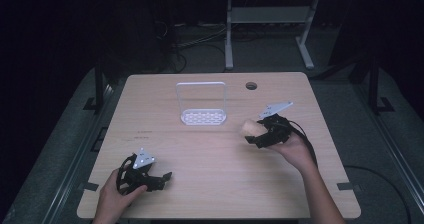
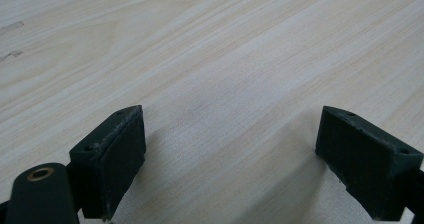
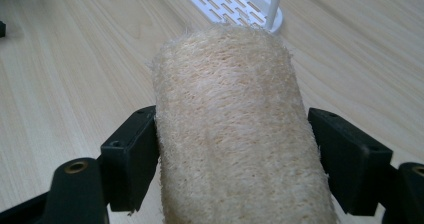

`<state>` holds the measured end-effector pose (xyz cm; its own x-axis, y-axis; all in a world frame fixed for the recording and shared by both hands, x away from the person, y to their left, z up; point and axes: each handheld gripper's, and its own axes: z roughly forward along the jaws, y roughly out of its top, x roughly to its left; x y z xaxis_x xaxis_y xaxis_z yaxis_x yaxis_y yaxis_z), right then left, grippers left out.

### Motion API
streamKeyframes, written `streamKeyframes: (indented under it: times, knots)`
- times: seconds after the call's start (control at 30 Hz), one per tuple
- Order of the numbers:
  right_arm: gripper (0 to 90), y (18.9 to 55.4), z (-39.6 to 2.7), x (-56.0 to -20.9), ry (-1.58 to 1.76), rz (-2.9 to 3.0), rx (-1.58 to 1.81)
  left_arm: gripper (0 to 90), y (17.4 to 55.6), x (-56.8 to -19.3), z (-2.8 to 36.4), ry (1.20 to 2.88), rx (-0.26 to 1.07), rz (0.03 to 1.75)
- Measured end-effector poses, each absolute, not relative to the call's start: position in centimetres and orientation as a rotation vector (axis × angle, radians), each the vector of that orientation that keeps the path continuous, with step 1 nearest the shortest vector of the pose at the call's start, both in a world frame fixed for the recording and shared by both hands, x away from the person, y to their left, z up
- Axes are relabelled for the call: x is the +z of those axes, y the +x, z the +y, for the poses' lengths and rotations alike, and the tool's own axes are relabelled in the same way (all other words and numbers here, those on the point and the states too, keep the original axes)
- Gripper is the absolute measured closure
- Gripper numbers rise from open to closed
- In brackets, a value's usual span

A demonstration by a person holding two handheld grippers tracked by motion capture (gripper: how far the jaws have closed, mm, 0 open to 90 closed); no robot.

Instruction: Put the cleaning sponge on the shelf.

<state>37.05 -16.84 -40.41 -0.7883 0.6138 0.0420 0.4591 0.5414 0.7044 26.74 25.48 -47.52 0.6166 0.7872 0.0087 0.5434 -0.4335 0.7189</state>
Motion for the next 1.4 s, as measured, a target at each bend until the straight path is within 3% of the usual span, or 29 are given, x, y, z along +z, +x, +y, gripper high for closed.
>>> streamKeyframes:
  times: [1.4]
  knots:
    - [23.6,39.7,-11.3,-39.4,0.815,2.609,1.124,11.9,26.7,-47.5,25.5,2.150,0.451,1.041]
